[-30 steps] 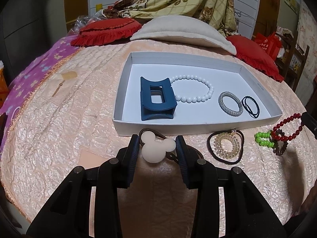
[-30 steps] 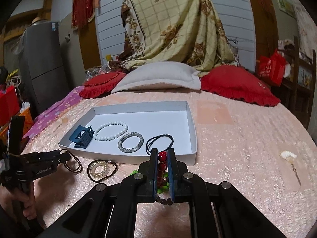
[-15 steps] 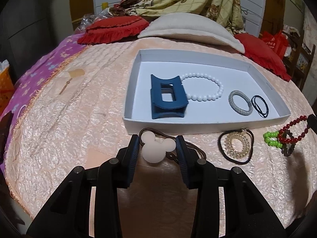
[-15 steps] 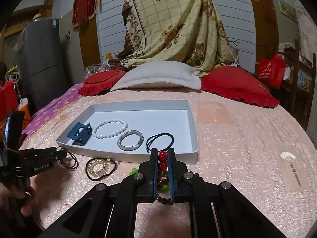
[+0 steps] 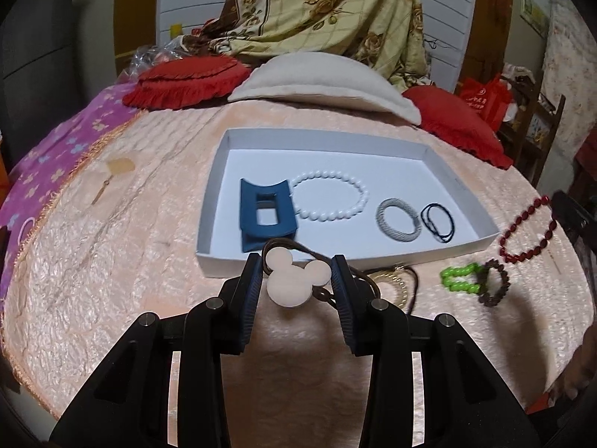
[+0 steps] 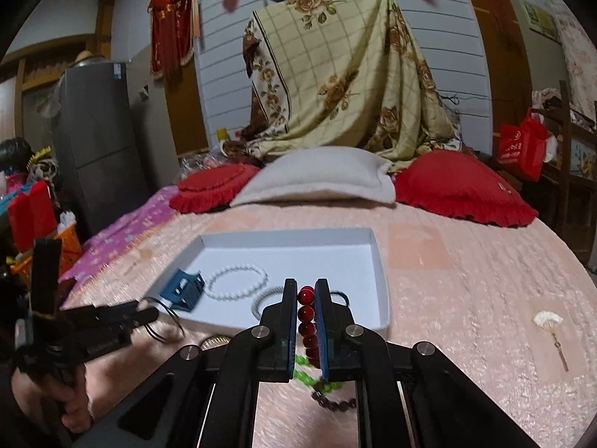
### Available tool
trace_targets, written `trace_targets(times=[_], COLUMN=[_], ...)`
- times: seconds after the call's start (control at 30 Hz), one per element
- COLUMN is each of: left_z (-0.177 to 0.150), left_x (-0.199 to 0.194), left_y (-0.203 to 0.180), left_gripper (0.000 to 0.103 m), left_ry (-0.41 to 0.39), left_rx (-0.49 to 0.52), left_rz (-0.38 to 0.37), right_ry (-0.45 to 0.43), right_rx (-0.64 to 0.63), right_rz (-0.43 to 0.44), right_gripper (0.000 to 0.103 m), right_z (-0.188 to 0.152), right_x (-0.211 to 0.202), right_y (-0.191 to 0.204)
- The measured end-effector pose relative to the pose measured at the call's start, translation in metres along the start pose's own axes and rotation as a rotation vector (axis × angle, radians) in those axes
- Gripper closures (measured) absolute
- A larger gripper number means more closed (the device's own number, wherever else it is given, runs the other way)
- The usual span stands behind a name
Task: Organize jewelry
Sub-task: 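Lower the mouse-charm hair tie and red bracelet into the tray and open both grippers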
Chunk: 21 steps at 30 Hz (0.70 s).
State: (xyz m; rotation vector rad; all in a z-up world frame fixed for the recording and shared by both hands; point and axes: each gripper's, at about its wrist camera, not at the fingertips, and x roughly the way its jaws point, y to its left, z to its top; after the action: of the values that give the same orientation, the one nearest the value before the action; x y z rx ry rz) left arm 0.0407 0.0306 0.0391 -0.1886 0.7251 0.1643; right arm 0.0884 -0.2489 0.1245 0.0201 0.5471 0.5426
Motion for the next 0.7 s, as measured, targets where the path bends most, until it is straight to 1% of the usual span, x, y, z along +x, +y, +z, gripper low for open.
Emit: trace_targets(times=[0.13, 0.23, 0.33, 0.43, 0.47, 0.53, 0.63, 0.7], left_z=[0.015, 0.041, 0.065, 0.075, 0.075, 0.068, 0.056, 0.052], left_x=[-0.005, -0.005, 0.007, 0.034, 0.043, 0.057, 0.083, 0.09], left_y=[-0.004, -0.003, -0.013, -0.023, -0.025, -0.028, -0.028, -0.032], left_gripper=[0.067, 0.067, 0.067, 0.067, 0.067, 0.067, 0.067, 0.067], left_ry=[-0.018, -0.028, -0.044, -0.003, 0.009, 0.031, 0.115, 0.138], left_rx=[0.0, -0.04, -0.026, -0.025, -0.022, -0.021, -0.039, -0.024], left_rz=[-0.025, -0.072, -0.08, -0.107, -0.105, -0.095, -0.074, -0.062], right_ry=[-0.006, 0.001, 0.028, 0.063, 0.069, 0.091, 0.144, 0.163], right_rx=[0.005, 0.003, 0.01, 0.027, 0.038, 0.074, 0.093, 0.101], right_rz=[0.019, 0.022, 0.009, 0.006, 0.004, 0.022, 0.039, 0.048], right_gripper=[0.095, 0.095, 0.095, 0.095, 0.095, 0.095, 0.094, 0.094], right_z=[0.015, 0.029, 0.043, 0.051, 0.052, 0.051, 0.051, 0.051], right_x=[0.008, 0.021, 0.044, 0.07, 0.078, 0.095, 0.121, 0.134], right_y=[0.0, -0.001, -0.005, -0.011, -0.014, -0.021, -0.026, -0.027])
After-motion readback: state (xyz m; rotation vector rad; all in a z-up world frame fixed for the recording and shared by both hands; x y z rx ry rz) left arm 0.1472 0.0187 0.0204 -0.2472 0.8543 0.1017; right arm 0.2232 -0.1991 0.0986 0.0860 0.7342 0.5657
